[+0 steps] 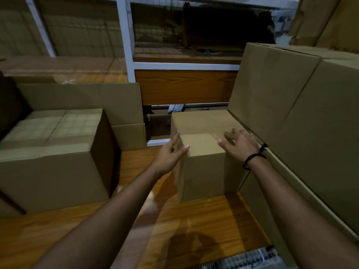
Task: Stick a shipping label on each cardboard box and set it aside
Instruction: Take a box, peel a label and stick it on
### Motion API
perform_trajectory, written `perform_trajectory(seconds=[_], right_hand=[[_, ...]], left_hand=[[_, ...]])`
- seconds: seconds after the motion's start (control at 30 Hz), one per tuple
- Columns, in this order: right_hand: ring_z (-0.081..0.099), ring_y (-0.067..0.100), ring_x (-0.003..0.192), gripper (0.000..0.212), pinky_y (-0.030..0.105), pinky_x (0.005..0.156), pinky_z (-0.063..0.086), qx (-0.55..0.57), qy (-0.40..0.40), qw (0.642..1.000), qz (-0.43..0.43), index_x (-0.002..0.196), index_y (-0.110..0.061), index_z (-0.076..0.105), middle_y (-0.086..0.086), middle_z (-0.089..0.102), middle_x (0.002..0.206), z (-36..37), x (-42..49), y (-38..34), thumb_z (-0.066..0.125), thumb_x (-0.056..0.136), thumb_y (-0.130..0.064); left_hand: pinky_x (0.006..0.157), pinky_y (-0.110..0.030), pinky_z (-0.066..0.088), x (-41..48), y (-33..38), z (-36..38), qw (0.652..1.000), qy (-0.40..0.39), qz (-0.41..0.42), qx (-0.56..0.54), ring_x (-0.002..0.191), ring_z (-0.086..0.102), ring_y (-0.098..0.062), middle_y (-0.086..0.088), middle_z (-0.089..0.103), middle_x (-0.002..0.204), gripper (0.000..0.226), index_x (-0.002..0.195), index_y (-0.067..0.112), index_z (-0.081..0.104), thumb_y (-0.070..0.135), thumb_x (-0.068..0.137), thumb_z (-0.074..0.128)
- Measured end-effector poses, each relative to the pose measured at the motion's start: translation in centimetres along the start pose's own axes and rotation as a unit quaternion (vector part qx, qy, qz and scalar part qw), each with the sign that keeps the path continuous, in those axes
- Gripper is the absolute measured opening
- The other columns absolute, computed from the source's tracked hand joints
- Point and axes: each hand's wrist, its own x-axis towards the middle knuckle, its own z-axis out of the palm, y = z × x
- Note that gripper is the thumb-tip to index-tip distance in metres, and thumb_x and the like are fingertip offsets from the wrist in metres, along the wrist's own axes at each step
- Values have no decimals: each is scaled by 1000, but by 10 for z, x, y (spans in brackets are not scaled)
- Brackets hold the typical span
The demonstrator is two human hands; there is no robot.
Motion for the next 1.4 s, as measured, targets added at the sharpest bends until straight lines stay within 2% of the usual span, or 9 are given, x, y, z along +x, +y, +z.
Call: perform_trajectory(seconds=[0.2,0.33,0.43,0.63,0.83,0.97,1.17,1.3,1.4], right_hand=[[24,21,144,59,38,115,19,77,12,993,-88,143,-25,44,3,34,154,3,-28,-101,50,92,-55],[22,16,144,58,36,115,19,120,-9,973,-199,144,-31,41,-2,32,155,30,-58,-196,55,91,-52],[23,18,144,64,40,114,24,164,-70,957,-228,146,-38,33,-4,26,157,60,-67,-261,59,89,-52],[15,31,146,82,46,113,26,211,-156,951,-164,148,-45,22,9,11,161,99,-57,-356,71,83,-42],[29,27,141,86,41,113,29,299,-137,940,-94,146,-40,32,7,35,151,126,-52,-385,80,74,-36],[38,24,137,82,37,109,37,278,-97,951,-98,145,-31,38,5,44,147,123,-63,-372,80,74,-36],[44,20,132,80,31,102,41,273,-47,957,-81,143,-31,43,0,50,142,102,-112,-331,81,73,-35],[51,18,126,80,28,98,45,281,-16,957,-74,140,-29,48,2,56,136,90,-155,-306,83,68,-36],[50,15,126,82,29,99,47,286,-5,956,-63,139,-30,48,0,56,136,92,-178,-297,83,65,-37]], left_hand=[[112,-51,34,-61,-9,-94,981,135,51,128,143,29,-21,1,33,156,70,143,44,38,37,83,73],[114,-56,28,-108,-40,-198,929,224,76,285,145,26,-22,0,39,152,69,139,37,46,30,79,77],[121,-49,10,-134,-65,-263,874,244,14,419,147,20,-22,0,36,154,72,143,32,42,37,80,75],[119,-44,-6,-153,-108,-331,799,188,-46,569,149,12,-25,-1,22,161,80,150,35,28,49,82,69],[121,-46,1,-147,-110,-338,770,213,15,601,145,25,-26,0,35,155,64,149,29,33,22,92,62],[120,-48,9,-152,-113,-333,782,225,82,576,137,41,-29,-5,50,145,55,142,22,48,13,90,64],[116,-56,17,-179,-116,-322,803,198,152,542,139,36,-31,-1,50,146,56,136,31,53,37,84,72],[110,-59,26,-203,-118,-312,894,224,99,374,147,15,-29,-2,20,161,73,138,31,52,52,73,78],[110,-53,33,-217,-120,-302,937,217,57,268,144,26,-26,4,11,162,85,139,32,50,49,63,83]])
